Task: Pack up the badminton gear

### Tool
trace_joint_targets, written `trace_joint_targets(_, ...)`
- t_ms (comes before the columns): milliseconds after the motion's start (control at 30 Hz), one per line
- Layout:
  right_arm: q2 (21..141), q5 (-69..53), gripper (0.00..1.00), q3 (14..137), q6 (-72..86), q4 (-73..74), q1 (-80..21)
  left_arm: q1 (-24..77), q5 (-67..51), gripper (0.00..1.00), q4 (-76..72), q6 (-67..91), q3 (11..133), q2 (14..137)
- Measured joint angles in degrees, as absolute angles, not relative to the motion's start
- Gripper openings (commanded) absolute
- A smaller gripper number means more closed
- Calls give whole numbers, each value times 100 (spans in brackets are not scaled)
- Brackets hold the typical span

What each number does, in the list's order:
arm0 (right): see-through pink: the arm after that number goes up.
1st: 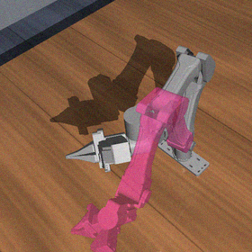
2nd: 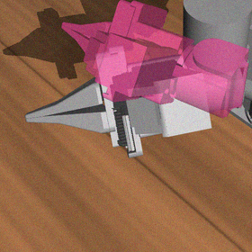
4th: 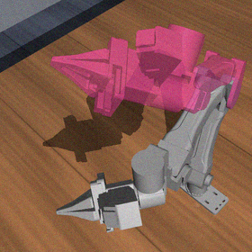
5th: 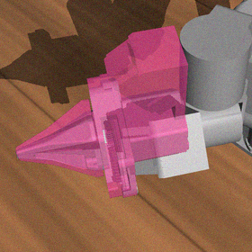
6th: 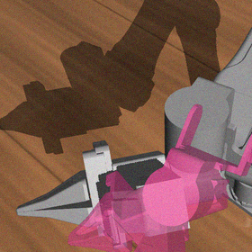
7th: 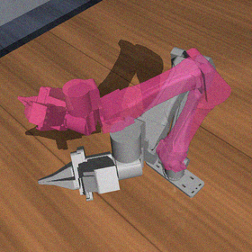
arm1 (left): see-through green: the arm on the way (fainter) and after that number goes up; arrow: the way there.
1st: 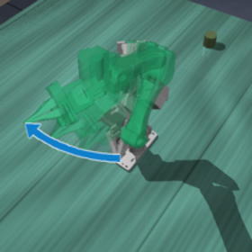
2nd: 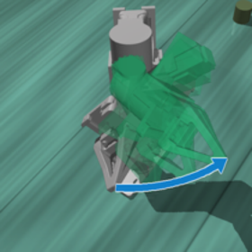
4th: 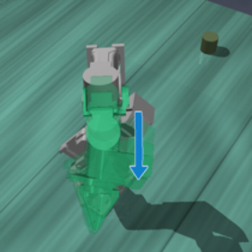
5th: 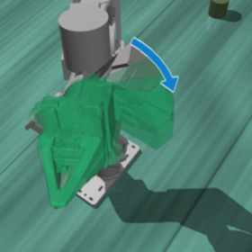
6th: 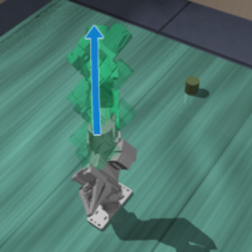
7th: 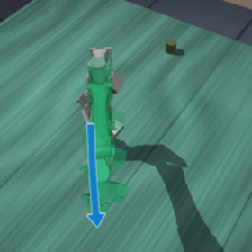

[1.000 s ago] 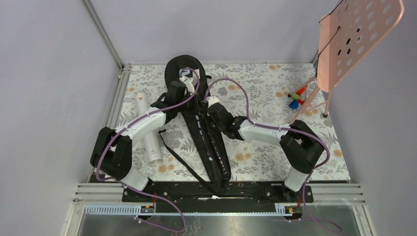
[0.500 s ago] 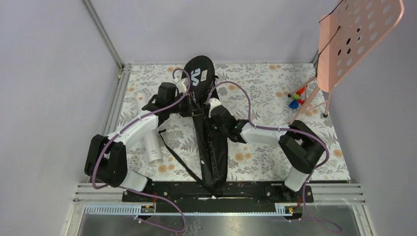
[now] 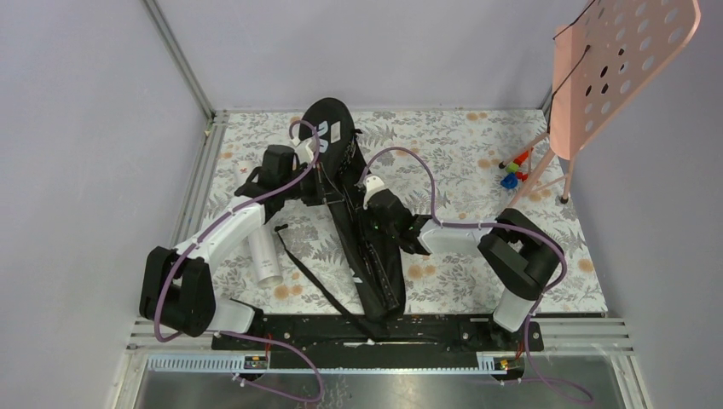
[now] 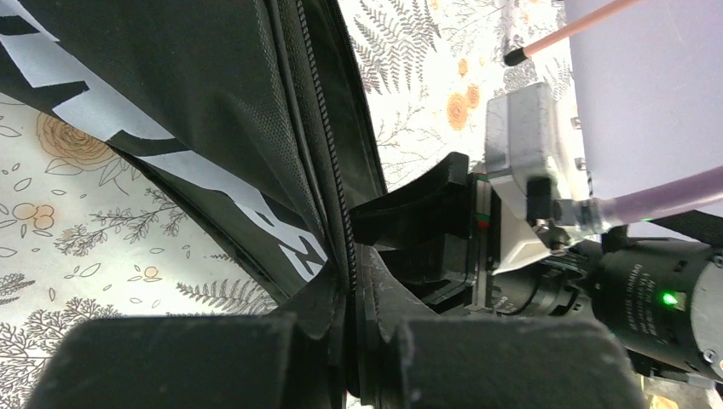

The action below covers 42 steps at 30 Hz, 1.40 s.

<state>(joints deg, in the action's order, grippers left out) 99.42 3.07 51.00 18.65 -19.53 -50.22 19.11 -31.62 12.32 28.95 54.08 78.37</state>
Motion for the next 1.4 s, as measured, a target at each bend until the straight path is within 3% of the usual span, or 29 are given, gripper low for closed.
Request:
trace_joint_targets(367, 9835, 303, 66, 4950, 1640, -1796, -5024, 1811, -3326, 0, 1275, 2853, 5393, 7837)
trace_joint_targets(433, 9441, 287, 81, 4803, 1601, -1551, -5024, 1811, -3317, 0, 1214, 2886, 5393, 7839)
trace_joint_targets(467, 9194, 255, 98, 4733, 1579, -1415, -5024, 1809, -3299, 0, 1181, 2902, 5393, 7848)
trace_joint_targets(700, 7347, 43, 100, 4480, 1531, -1002, -5019, 1752, -3253, 0, 856, 3048, 5389, 8088)
trace_joint_targets(900, 6482, 456, 100, 3712, 1728, -939, -5019, 1747, -3301, 0, 572, 3183, 5286, 8281)
trace_joint_targets(1133, 7032, 1131, 100, 3291, 1846, -648, -4969, 1747, -3463, 0, 375, 3256, 5194, 8302)
trace_joint_targets(1400, 8945, 989, 96, 3739, 1651, -1278, -4718, 1747, -4012, 0, 95, 3308, 5083, 8346)
